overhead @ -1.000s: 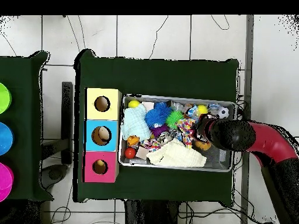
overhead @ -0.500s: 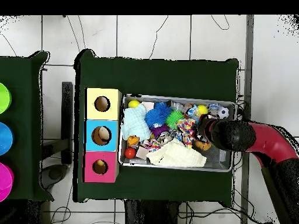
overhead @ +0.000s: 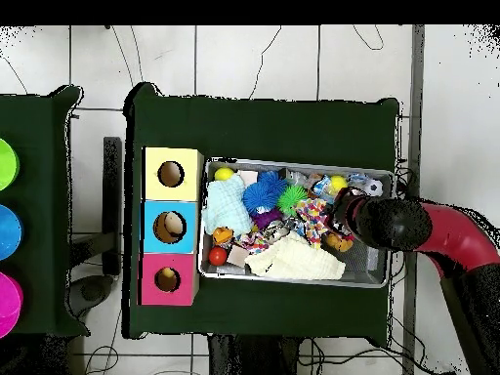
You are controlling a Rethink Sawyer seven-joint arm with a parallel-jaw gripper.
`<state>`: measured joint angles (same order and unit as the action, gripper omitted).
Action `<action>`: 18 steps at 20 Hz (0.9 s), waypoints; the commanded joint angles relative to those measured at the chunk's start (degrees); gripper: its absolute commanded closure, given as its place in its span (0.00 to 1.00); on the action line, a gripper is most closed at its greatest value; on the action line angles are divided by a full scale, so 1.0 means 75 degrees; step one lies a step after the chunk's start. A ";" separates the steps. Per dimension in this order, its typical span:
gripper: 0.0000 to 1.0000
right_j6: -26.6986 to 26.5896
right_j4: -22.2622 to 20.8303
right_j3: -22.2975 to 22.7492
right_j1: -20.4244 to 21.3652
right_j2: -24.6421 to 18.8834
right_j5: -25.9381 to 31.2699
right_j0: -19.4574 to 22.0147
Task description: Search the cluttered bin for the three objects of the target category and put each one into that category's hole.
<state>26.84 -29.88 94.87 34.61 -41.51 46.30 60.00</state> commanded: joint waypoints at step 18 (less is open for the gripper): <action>1.00 0.0664 -0.0187 -0.0180 0.0135 0.0537 0.0217 -0.0120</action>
<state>26.84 -30.12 93.36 34.74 -41.15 46.30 59.89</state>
